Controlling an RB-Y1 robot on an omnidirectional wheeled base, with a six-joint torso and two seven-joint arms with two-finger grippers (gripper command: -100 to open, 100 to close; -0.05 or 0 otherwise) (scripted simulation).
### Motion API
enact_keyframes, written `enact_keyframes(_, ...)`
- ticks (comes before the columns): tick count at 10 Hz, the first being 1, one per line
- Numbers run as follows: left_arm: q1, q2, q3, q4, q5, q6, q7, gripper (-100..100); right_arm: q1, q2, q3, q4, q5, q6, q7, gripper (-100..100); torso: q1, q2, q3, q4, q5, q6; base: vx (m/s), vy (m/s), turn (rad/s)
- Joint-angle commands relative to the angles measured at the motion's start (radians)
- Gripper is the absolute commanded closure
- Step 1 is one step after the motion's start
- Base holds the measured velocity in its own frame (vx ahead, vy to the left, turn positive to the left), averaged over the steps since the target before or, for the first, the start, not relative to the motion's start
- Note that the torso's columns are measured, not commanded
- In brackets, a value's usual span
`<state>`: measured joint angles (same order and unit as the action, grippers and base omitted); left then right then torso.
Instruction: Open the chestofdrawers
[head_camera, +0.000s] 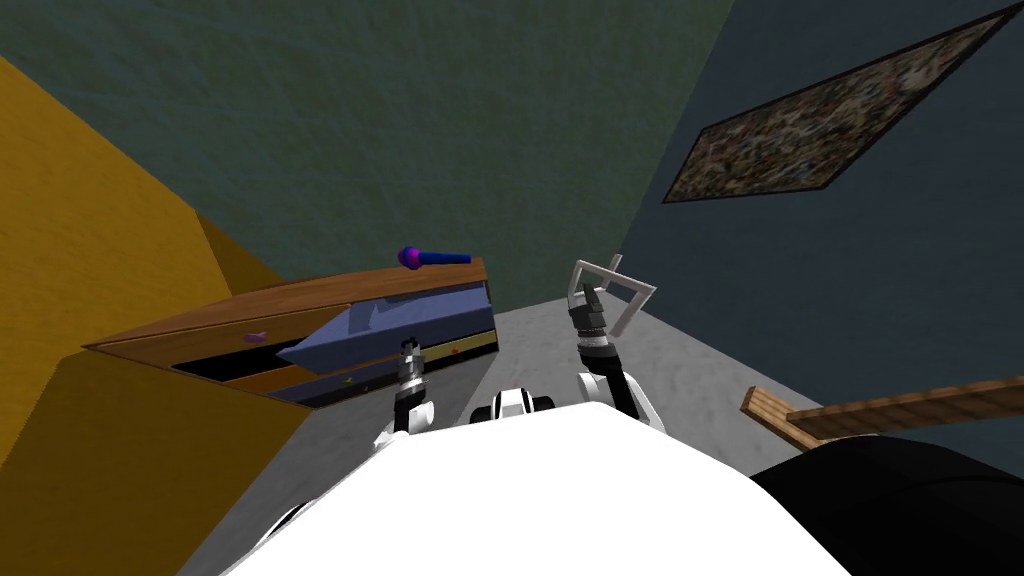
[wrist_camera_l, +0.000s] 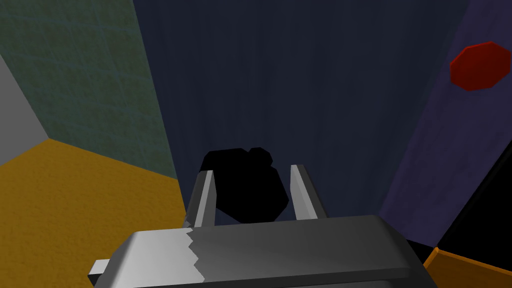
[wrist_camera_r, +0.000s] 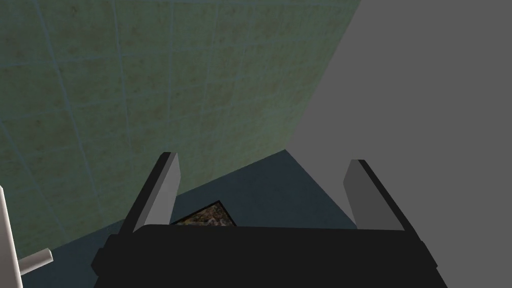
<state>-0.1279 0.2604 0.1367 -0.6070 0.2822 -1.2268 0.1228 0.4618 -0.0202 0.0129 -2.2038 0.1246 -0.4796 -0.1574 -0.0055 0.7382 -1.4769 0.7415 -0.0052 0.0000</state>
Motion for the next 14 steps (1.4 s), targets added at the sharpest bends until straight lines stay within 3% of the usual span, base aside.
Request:
enact_keyframes(1,0.012,-0.002,-0.070,-0.043,0.006,0.008,-0.004,100,0.000,0.000,0.000,0.000,0.000,0.000,0.000,0,0.001,0.000,0.000,0.000,0.000,-0.002,0.006,-0.013,0.316)
enact_keyframes(2,-0.010,-0.002,-0.082,-0.073,0.004,0.066,-0.002,-100,0.000,0.000,0.000,0.000,0.000,0.000,0.000,0,0.003,0.002,0.001,0.000,0.000,-0.003,-0.008,-0.026,0.378)
enact_keyframes(6,-0.046,0.003,-0.113,-0.088,0.006,0.108,0.002,-100,0.000,0.000,0.000,0.000,0.000,0.000,0.000,0,0.006,0.000,0.001,-0.003,0.005,0.000,-0.018,-0.016,0.121)
enact_keyframes(10,-0.117,0.013,-0.173,-0.117,0.010,0.191,0.010,-100,0.000,0.000,0.000,0.000,0.000,0.000,0.000,0,0.004,0.003,0.003,0.000,0.002,-0.001,-0.018,-0.023,0.193)
enact_keyframes(11,-0.117,0.013,-0.173,-0.117,0.010,0.191,0.010,-100,0.000,0.000,0.000,0.000,0.000,0.000,0.000,0,0.003,0.005,0.003,0.002,0.002,-0.002,-0.009,-0.017,0.079)
enact_keyframes(12,-0.152,0.019,-0.204,-0.131,0.012,0.232,0.014,-100,0.000,0.000,0.000,0.000,0.000,0.000,0.000,0,0.003,0.007,0.005,0.003,0.001,-0.001,-0.023,-0.018,0.297)
enact_keyframes(13,-0.134,0.011,-0.194,-0.110,0.009,0.216,0.012,-100,0.000,0.000,0.000,0.000,0.000,0.000,0.000,0,0.003,0.009,0.006,0.006,-0.001,-0.004,-0.004,-0.016,0.061)
enact_keyframes(14,-0.136,0.010,-0.197,-0.109,0.009,0.224,0.013,0,0.000,0.000,0.000,0.000,0.000,0.000,0.000,0,0.003,0.009,0.006,0.004,0.001,-0.002,0.003,-0.003,-0.012)
